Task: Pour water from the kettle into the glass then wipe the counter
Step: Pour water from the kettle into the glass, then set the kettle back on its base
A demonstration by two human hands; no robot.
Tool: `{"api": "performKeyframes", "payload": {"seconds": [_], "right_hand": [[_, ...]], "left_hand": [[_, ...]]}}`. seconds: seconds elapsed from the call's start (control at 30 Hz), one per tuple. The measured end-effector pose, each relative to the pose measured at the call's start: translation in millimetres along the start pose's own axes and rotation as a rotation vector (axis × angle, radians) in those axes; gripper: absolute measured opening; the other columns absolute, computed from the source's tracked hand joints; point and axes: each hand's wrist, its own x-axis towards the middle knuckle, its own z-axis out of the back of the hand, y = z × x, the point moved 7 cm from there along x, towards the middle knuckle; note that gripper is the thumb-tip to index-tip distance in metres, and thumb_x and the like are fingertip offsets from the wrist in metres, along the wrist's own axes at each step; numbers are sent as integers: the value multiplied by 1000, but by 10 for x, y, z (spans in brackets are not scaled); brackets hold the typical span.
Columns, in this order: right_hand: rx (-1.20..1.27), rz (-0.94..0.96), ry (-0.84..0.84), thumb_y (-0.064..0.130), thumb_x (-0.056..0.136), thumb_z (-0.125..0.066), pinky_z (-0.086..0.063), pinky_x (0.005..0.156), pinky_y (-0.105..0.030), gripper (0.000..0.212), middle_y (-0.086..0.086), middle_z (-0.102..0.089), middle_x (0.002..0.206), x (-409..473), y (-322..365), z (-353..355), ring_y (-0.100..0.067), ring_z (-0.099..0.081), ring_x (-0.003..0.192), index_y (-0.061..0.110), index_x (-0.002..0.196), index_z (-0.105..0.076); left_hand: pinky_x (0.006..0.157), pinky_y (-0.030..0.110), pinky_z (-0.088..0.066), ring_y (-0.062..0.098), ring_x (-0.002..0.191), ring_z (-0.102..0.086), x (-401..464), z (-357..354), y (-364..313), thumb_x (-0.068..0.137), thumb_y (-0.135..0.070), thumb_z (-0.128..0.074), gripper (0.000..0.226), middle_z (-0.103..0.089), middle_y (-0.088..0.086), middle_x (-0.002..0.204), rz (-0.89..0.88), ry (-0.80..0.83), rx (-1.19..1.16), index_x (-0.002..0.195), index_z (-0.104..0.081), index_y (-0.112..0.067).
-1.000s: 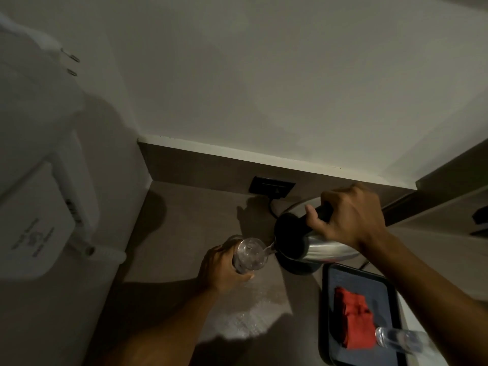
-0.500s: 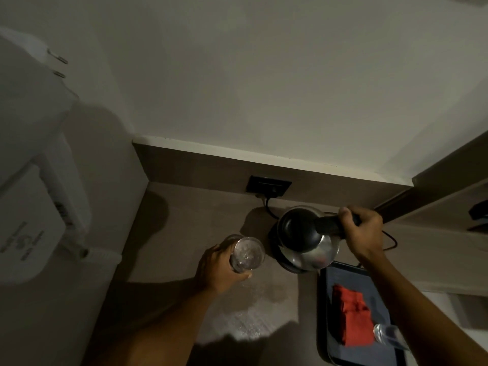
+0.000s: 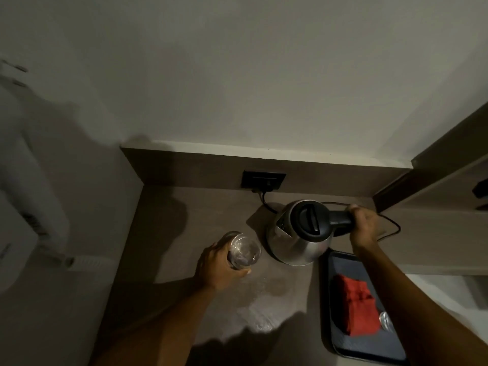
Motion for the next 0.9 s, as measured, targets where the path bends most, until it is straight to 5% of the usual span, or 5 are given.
{"api": "performKeyframes", "payload": {"seconds": [0.17, 0.27, 0.47, 0.7, 0.9], "right_hand": [[0, 46, 28, 38, 83, -44, -29, 43, -18, 38, 9, -42, 45, 51, 99, -35, 2, -35, 41, 14, 53, -47], [-26, 23, -6, 38, 83, -45, -31, 42, -15, 39, 12, -51, 39, 109, 25, 63, 3, -40, 38, 27, 47, -51], [-55, -35, -92, 30, 92, -42, -33, 46, -22, 44, 12, -49, 42, 85, -210, 219, 0, -39, 42, 24, 50, -52], [-221, 41, 1, 22, 103, -34, -37, 58, -41, 49, -11, -48, 65, 58, -87, 258, -24, -43, 62, 0, 63, -51], [-257, 28, 36, 32, 102, -32, -38, 60, -31, 52, -11, -50, 69, 6, -59, 225, -22, -47, 66, -5, 74, -55]], "left_hand": [[86, 33, -56, 19, 108, -67, -2, 12, -10, 43, -67, -85, 97, -71, -6, 118, 23, -28, 21, 130, -55, -37], [89, 37, -57, 17, 112, -65, -9, -14, -8, 44, -71, -81, 98, -69, -9, 121, 36, 2, 6, 132, -51, -40], [88, 34, -57, 17, 110, -67, -15, 0, -24, 42, -67, -83, 100, -71, -10, 120, 29, -21, 20, 133, -48, -42], [83, 40, -59, 21, 104, -69, -17, -21, -7, 41, -71, -79, 97, -73, -8, 113, 38, -2, -12, 129, -49, -44], [84, 38, -59, 22, 105, -69, -8, -45, 34, 41, -74, -74, 99, -74, -2, 115, 23, -1, -27, 128, -58, -31]]}}
